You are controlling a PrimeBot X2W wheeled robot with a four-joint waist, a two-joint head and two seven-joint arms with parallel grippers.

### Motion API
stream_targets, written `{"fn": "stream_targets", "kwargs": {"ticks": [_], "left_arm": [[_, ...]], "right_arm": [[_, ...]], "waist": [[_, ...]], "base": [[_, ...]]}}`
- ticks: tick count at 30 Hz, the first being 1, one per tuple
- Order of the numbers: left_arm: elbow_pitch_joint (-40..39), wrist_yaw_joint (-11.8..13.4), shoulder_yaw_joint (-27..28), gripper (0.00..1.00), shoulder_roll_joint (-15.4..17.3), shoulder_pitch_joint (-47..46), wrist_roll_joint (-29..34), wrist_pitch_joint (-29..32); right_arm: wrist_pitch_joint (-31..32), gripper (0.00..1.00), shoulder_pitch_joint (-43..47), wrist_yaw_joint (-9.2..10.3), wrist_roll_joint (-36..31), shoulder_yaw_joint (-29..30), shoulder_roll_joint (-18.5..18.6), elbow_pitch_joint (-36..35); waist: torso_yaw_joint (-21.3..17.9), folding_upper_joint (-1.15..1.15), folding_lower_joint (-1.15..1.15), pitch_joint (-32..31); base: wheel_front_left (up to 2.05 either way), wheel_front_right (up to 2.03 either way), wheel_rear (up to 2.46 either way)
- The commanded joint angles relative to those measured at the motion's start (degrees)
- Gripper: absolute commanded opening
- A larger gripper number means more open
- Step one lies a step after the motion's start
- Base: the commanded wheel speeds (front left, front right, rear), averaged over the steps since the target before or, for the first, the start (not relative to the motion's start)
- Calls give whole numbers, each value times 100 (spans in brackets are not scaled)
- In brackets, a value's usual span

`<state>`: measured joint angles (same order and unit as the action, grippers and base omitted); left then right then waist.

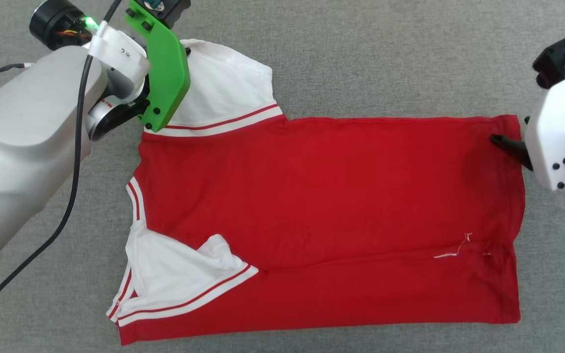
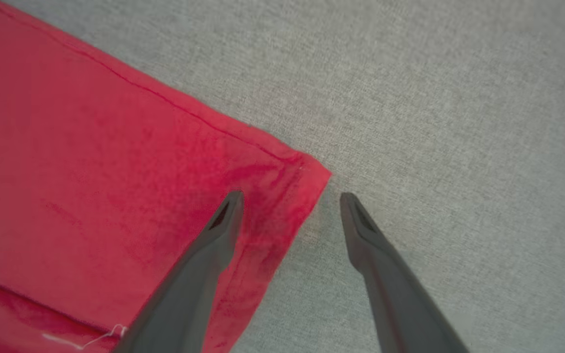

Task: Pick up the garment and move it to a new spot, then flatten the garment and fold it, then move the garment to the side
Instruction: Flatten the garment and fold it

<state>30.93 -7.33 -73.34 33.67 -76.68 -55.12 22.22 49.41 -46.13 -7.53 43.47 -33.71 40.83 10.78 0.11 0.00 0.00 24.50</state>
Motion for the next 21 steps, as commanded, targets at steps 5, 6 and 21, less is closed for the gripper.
{"fn": "stream_targets", "kwargs": {"ticks": [5,6,21], "left_arm": [[-50,-15,3,0,-37,-99,109,-108],[-57,-15,3,0,-33,-101,113,-113],[-21,-15,0,0,27,156,41,-202]], "right_arm": [[-277,100,10,4,-193,-279,-336,624],[-321,100,34,4,-205,-335,-385,733],[-1434,0,-146,4,179,-1079,-449,1278]], "waist": [[108,0,0,137],[117,0,0,150],[57,0,0,-136]], "base": [[0,0,0],[0,0,0],[0,0,0]]}}
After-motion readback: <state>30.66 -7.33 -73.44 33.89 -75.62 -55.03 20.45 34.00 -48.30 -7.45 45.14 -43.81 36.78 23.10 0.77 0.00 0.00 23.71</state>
